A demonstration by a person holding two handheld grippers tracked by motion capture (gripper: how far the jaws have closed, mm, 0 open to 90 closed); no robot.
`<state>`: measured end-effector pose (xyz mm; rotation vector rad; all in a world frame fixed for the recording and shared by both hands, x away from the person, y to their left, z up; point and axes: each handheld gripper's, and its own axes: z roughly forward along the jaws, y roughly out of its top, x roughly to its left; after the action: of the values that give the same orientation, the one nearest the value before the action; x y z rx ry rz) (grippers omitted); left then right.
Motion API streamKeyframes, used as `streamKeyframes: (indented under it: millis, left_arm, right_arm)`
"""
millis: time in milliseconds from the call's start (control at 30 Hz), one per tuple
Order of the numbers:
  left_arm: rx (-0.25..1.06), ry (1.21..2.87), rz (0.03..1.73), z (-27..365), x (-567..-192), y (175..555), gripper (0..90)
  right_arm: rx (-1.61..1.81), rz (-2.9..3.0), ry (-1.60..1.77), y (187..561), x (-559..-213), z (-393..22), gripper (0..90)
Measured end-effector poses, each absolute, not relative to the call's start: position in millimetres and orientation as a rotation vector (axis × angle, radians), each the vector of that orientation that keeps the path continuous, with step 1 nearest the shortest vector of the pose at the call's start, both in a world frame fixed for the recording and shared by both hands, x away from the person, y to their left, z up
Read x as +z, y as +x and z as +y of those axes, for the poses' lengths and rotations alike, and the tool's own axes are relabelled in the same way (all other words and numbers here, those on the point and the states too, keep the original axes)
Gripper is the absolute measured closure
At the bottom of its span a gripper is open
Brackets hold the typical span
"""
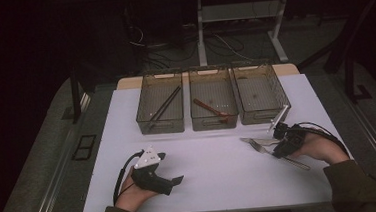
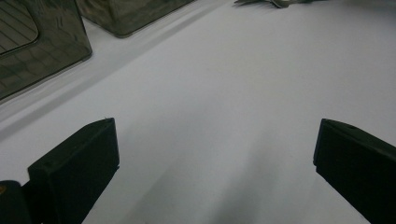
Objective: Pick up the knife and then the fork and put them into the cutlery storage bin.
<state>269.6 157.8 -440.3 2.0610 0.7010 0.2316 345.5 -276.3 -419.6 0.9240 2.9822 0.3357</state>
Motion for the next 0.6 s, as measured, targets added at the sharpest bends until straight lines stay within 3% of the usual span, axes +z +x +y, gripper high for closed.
streamKeyframes:
  millis: [600]
  left_arm:
    - [0.227,2.066,0.696,156.7,-441.1,269.8,0.0]
  right_arm:
    - [0.159,2.995,0.871,346.1,-420.1,-259.6,83.4]
